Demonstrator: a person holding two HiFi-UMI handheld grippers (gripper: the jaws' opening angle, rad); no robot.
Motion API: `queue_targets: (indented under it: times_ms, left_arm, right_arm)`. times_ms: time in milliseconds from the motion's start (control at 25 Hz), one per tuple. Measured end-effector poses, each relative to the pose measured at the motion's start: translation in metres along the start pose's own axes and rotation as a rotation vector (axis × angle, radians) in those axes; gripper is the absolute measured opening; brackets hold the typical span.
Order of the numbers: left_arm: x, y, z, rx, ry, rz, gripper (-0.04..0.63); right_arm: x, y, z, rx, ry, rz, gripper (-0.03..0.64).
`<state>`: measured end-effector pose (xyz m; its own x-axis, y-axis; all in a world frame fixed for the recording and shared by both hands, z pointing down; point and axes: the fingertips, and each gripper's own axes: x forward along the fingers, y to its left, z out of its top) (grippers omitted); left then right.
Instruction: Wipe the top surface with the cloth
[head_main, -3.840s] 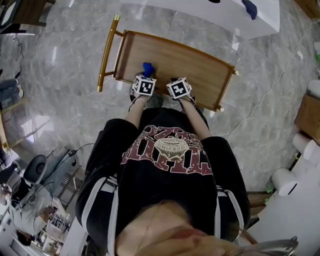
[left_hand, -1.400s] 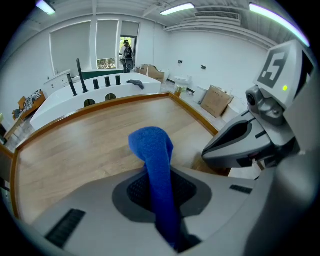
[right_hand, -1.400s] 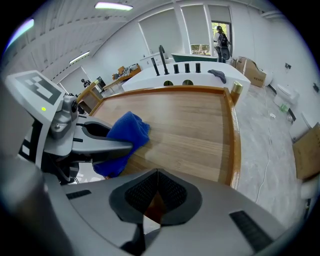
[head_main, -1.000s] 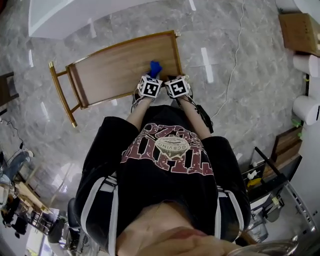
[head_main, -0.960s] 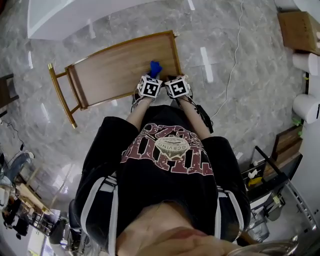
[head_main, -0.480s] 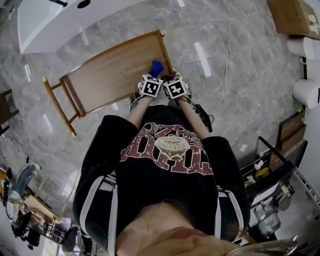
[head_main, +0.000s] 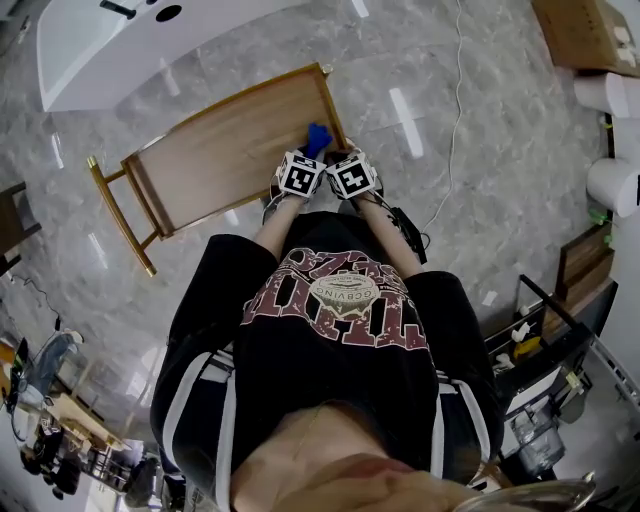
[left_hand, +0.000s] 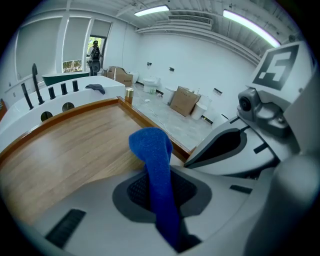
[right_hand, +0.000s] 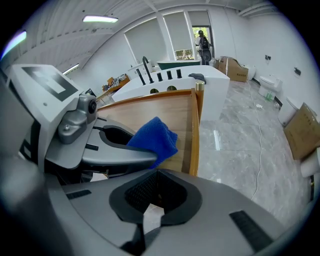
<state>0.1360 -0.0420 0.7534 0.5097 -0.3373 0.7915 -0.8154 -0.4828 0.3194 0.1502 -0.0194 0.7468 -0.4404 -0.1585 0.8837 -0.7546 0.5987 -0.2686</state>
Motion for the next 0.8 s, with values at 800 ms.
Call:
queue_targets:
  times_ms: [800]
  left_arm:
    - [-0.082,0.078,-0.013,-0.302,-0.158,0.192,0.098]
  right_arm:
    - [0.025,0.051,0.057,-0.199,-0.008,0.07,0.018]
